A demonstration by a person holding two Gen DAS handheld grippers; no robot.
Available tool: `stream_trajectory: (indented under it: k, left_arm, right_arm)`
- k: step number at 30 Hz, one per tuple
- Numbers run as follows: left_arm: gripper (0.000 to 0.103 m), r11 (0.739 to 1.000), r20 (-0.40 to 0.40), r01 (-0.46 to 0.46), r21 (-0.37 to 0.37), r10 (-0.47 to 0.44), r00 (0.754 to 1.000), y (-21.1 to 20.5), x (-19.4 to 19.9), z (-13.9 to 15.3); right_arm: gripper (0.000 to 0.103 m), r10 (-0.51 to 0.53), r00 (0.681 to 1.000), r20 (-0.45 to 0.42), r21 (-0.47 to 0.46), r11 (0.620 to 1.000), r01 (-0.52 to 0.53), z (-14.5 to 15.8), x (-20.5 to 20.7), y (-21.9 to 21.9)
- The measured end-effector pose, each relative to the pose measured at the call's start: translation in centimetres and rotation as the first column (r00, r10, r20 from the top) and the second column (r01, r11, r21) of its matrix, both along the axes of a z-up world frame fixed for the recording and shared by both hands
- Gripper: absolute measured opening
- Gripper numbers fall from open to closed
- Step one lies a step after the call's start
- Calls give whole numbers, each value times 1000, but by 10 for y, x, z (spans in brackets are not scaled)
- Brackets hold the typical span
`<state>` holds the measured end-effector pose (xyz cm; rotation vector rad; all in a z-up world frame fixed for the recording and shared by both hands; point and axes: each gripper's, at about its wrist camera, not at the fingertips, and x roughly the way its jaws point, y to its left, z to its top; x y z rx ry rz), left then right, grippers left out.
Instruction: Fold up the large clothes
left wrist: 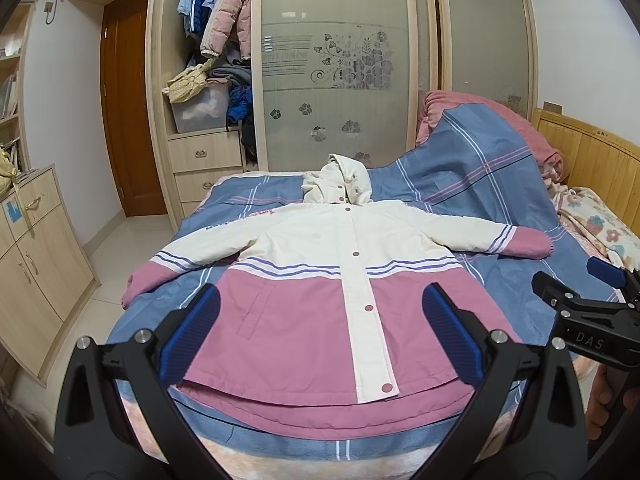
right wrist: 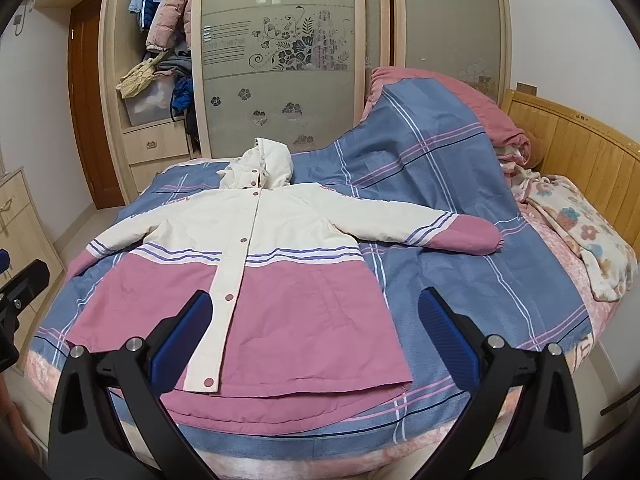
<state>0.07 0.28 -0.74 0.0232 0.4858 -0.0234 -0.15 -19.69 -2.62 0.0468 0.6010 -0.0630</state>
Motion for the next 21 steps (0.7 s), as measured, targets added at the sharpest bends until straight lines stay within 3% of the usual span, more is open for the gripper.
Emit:
stream_trajectory:
  k: [9,15,21]
  left_arm:
    - [101,1000,3,12,16,-12,1000,-4,-1,-2]
    - [101,997,55,-68,-20,69,996,3,0,-1]
    - [101,994,-47,-89,-62,86,995,19,39,-30]
  right_arm:
    - [102,5,1000,8,12,1000,-5,0,-1,1]
    - [102,16,1000,25,17,1000,-16,-2,-1,-2]
    - [102,77,997,8,4,997,-77,-22,21,-9]
